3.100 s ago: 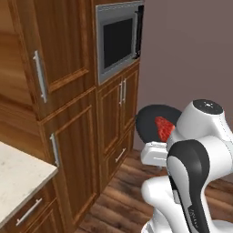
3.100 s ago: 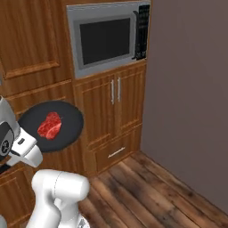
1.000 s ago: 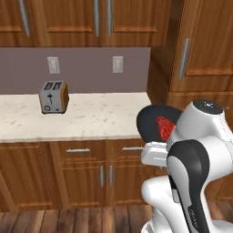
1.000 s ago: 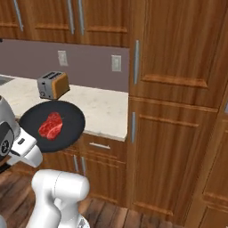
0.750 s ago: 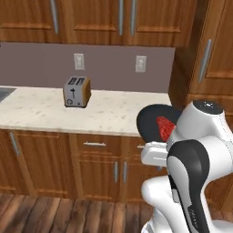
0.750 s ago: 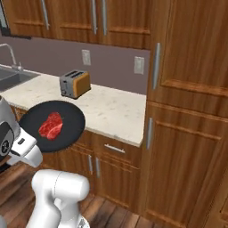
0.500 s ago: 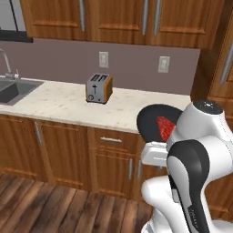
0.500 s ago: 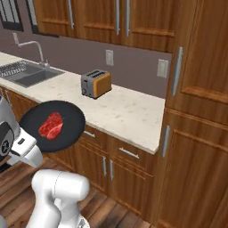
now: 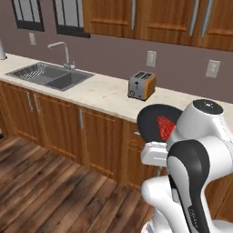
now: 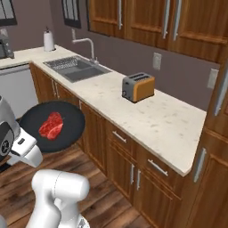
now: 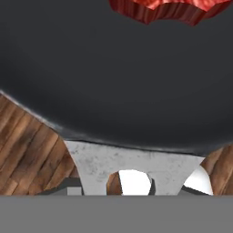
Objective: Pick up the pan with the steak in it and place it on the dining table. Then place the steak on the plate.
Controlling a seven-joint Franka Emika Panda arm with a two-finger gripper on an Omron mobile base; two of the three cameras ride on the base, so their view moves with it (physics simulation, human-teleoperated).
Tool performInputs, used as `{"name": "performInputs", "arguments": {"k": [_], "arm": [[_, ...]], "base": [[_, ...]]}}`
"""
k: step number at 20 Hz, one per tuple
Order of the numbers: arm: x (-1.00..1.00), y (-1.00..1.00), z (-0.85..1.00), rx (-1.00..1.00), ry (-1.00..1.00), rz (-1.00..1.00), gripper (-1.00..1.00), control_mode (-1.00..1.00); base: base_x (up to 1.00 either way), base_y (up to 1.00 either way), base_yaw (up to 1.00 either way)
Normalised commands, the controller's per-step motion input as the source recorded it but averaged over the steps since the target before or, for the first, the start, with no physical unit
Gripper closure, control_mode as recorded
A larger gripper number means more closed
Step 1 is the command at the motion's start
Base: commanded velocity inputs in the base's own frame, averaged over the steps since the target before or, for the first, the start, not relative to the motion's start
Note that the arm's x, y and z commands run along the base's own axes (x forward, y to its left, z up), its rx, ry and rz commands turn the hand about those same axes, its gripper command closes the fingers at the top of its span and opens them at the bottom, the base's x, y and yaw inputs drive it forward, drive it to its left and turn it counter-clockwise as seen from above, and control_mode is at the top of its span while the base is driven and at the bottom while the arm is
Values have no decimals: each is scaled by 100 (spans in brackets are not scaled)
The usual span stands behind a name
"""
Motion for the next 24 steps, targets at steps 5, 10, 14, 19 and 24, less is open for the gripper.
{"name": "performInputs", "arguments": {"k": [5, 10, 14, 19, 24], "arm": [[0, 0, 0, 0, 0, 0, 100, 100], [0, 0, 0, 0, 0, 0, 100, 100], [0, 0, 0, 0, 0, 0, 100, 100], [0, 0, 0, 0, 0, 0, 100, 100], [0, 0, 0, 0, 0, 0, 100, 100]], "base": [[-6, 0, 50], [-6, 0, 50], [-6, 0, 50], [-6, 0, 50], [-18, 4, 45]]}}
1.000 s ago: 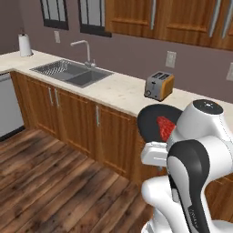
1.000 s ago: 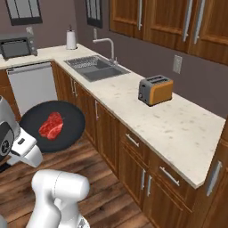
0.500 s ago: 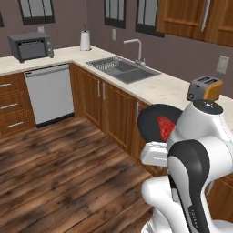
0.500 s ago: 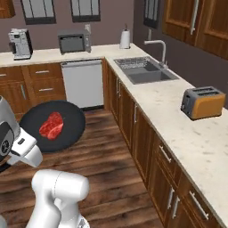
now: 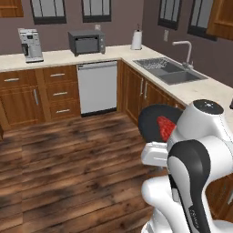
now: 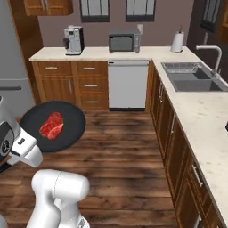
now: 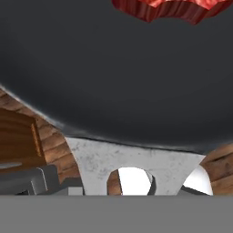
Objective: Pick up the pan with the steak in it and place it on the dining table. Then place the steak on the plate.
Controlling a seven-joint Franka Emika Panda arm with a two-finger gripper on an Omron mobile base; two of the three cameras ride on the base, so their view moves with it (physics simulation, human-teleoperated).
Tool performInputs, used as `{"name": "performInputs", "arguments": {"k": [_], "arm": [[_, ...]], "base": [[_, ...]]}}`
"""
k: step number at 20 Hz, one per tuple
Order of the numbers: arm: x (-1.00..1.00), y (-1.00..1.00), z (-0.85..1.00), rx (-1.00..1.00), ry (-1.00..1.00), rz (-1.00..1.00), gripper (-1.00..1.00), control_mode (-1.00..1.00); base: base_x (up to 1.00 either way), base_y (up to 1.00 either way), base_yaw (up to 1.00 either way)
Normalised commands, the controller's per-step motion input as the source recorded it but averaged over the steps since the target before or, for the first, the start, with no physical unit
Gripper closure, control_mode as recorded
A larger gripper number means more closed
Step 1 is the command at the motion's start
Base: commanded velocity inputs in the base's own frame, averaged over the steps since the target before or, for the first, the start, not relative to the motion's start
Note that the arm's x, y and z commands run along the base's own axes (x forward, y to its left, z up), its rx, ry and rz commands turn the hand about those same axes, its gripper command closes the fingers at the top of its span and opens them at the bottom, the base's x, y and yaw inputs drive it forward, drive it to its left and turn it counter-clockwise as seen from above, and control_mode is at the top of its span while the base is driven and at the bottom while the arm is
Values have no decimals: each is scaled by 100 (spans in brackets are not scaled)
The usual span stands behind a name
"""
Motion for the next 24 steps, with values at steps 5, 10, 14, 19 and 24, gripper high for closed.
{"name": "performInputs", "arguments": {"k": [5, 10, 14, 19, 24], "arm": [[0, 0, 0, 0, 0, 0, 100, 100], [0, 0, 0, 0, 0, 0, 100, 100], [0, 0, 0, 0, 0, 0, 100, 100], [0, 0, 0, 0, 0, 0, 100, 100], [0, 0, 0, 0, 0, 0, 100, 100]], "base": [[-22, 1, 21], [52, -8, 1], [100, -14, 2], [100, -9, 2], [100, -6, 1]]}}
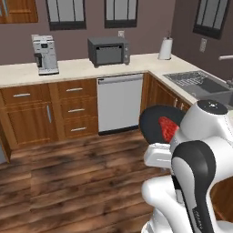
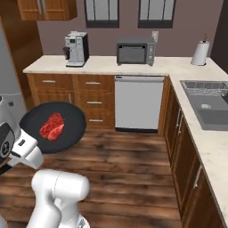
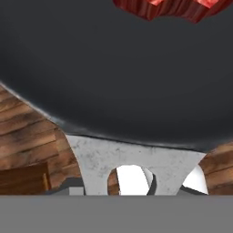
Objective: Pick up the pan with the steak in it and place it on the dining table. Then place the steak on the plate.
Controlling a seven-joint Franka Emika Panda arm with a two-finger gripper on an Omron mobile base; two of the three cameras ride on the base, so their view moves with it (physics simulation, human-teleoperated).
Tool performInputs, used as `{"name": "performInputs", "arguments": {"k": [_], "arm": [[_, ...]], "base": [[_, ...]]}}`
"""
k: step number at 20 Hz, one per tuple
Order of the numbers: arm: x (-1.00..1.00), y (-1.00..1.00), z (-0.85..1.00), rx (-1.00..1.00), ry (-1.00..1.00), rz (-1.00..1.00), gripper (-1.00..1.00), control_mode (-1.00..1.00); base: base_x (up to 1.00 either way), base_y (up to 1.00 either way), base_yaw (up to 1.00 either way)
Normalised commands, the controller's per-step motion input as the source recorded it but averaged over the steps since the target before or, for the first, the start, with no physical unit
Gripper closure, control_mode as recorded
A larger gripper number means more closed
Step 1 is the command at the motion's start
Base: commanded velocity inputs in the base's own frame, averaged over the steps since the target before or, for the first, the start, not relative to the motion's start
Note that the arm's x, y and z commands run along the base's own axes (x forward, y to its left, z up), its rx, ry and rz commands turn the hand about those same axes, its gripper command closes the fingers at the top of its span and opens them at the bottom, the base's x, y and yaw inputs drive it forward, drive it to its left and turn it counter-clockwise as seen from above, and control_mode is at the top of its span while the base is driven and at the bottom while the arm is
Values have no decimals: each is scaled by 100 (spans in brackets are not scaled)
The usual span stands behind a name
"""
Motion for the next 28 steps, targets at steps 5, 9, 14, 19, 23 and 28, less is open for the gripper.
{"name": "performInputs", "arguments": {"k": [5, 9, 14, 19, 23, 28], "arm": [[0, 0, 0, 0, 0, 0, 100, 100], [0, 0, 0, 0, 0, 0, 100, 100], [0, 0, 0, 0, 0, 0, 100, 100], [0, 0, 0, 0, 0, 0, 100, 100], [0, 0, 0, 0, 0, 0, 100, 100], [0, 0, 0, 0, 0, 0, 100, 100]], "base": [[100, -6, 2], [100, -6, 1], [100, -8, 2], [100, -7, 3], [75, 0, 20], [-2, 0, 43]]}}
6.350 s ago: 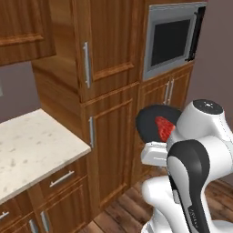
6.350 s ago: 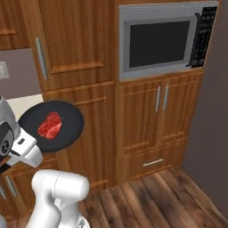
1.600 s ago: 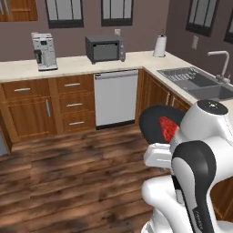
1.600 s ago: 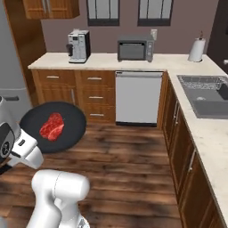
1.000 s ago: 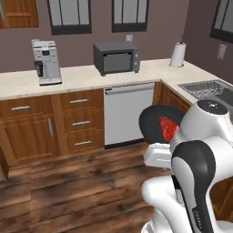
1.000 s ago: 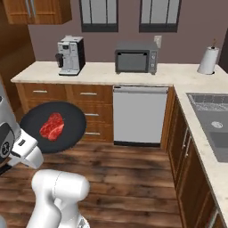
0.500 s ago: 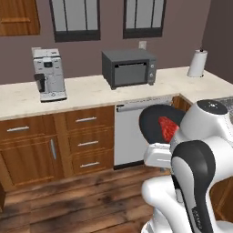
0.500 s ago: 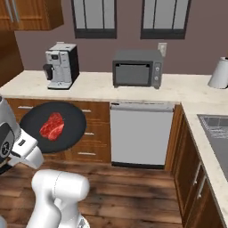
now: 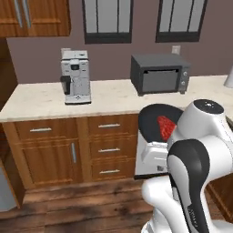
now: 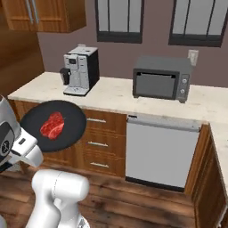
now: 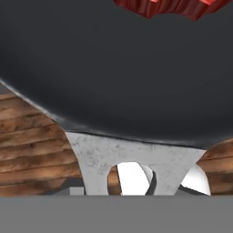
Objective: Pick up the pan with the steak in it and place it on the dining table. Then place the steak on the plate.
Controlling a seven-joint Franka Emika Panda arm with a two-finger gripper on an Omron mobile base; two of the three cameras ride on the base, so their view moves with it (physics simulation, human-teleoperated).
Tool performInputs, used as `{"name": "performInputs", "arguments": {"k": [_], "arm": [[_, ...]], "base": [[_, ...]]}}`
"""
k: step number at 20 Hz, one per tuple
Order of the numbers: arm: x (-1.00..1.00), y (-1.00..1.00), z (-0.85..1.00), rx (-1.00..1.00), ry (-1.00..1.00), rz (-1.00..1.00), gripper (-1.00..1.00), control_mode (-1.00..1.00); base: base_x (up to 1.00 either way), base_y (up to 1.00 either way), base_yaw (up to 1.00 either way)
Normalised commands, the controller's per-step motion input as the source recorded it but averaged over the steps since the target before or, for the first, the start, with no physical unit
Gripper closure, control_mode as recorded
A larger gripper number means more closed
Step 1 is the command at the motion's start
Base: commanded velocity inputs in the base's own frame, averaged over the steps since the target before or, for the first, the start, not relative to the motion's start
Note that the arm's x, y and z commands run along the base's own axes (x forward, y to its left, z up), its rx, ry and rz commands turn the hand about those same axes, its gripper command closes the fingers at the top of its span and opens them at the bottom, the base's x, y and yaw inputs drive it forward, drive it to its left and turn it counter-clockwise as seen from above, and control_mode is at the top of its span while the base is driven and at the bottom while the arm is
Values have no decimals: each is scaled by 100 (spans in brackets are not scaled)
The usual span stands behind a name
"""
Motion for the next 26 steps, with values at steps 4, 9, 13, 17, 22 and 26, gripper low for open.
{"name": "performInputs", "arguments": {"k": [4, 9, 13, 17, 22, 26], "arm": [[0, 0, 0, 0, 0, 0, 100, 100], [0, 0, 0, 0, 0, 0, 100, 100], [0, 0, 0, 0, 0, 0, 100, 100], [0, 0, 0, 0, 0, 0, 100, 100], [0, 0, 0, 0, 0, 0, 100, 100], [0, 0, 0, 0, 0, 0, 100, 100]], "base": [[-4, 0, 46], [-5, 0, 47], [-5, 0, 47], [-4, 0, 47], [-4, 0, 48], [-5, 0, 48]]}}
